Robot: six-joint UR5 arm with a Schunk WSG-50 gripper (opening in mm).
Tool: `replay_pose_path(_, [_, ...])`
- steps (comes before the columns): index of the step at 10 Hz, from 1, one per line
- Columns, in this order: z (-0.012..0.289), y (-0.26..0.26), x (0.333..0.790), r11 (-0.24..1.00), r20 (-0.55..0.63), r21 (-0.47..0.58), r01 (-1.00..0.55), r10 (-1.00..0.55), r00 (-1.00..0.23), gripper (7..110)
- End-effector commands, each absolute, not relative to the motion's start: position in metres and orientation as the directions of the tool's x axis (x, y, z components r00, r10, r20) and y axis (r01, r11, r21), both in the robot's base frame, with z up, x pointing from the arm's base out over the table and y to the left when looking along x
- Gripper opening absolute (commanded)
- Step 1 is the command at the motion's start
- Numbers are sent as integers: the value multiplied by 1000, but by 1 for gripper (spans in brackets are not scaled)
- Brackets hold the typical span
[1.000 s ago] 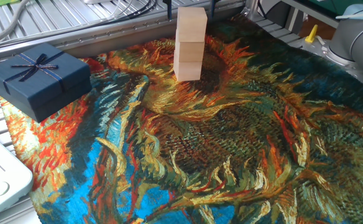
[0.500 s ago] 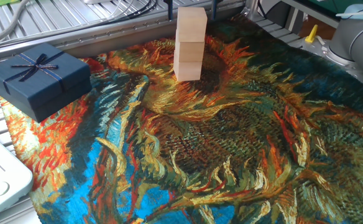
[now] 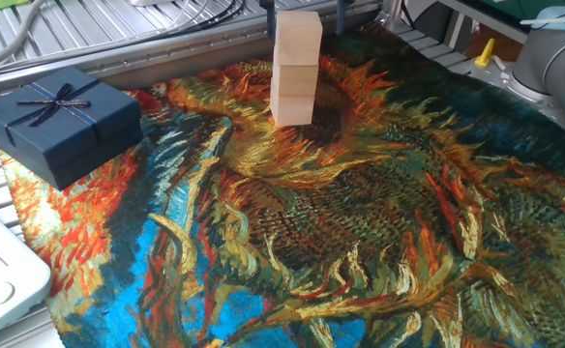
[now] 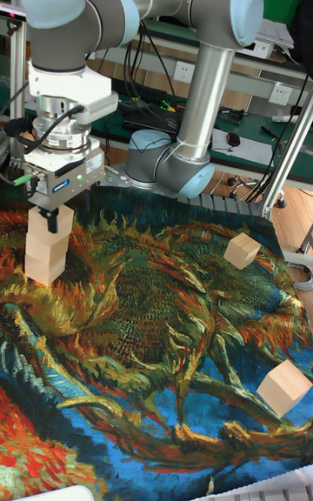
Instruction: Stack the blocks in a vertical line of five
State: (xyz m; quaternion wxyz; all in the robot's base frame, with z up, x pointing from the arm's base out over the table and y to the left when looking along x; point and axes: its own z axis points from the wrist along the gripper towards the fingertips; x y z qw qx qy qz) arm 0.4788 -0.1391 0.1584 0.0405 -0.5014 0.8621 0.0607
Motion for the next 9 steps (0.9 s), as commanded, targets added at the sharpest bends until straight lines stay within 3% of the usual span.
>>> replay_pose_path(1, [172,-102,503,458,-316,32,-888,-839,-444,88])
replay_pose_path(3, [178,-94,504,469,-353,44,-882,-819,-453,88])
replay_pose_path(6, [166,-118,481,529,-213,101,-842,-816,-538,88])
replay_pose_path(9, [162,-139,478,542,-133,67,-838,-827,-546,88])
